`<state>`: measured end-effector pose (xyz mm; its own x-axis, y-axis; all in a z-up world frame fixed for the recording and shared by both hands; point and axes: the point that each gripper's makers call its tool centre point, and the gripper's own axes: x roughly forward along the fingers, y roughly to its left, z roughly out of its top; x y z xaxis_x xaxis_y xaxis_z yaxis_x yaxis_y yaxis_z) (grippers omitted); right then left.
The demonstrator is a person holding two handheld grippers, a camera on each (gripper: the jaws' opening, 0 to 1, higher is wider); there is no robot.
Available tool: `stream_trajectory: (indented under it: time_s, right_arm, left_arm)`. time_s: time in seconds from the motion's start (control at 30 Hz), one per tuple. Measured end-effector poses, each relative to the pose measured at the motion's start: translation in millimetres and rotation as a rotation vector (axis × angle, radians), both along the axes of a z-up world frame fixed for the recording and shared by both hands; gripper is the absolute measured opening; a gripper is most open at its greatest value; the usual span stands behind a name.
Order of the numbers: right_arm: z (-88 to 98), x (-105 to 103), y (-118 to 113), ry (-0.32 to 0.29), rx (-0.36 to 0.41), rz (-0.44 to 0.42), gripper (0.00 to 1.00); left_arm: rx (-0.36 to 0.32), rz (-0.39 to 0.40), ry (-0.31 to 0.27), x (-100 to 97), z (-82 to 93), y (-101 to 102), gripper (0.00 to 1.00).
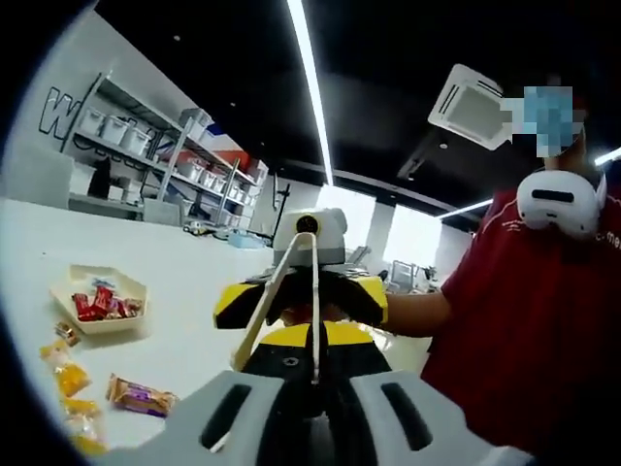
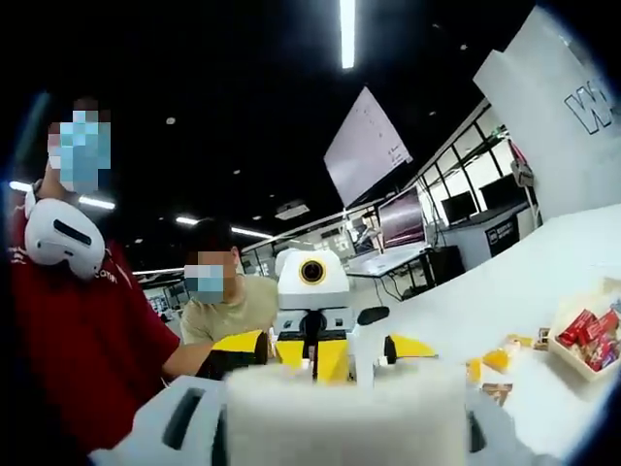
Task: Place the target food into the container with the food tongs after gripping and lifting it, then release it inside without dropping or visibly crushing the food.
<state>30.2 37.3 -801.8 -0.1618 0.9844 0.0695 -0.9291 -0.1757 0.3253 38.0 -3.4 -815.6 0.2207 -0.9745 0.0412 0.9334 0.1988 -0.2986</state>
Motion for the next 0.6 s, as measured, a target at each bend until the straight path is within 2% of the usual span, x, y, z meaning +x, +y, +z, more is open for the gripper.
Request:
stream_trajectory:
  time_s: [0.07,0.13,0.6]
  right_arm:
    - [-1.7,0.3,1.3,-0.021,-0.008,-0.002,0.41]
    - [-2.3,2.6,1.4,-0.015,-0.011,-0.01,0.41]
    - [-1.6,2.5,0.1,-0.008,-0.011,-0.013,0.37]
  left_arm:
    - [0.003,-0.011,0.009,-1.4,0.2,-2.3,0.01]
    - [0.027,-0.016,0.005,-2.1,-2.6,-2.7,0.01]
    - [0.028,-0.012,0.015,-2.9,-2.6,-2.8,0.01]
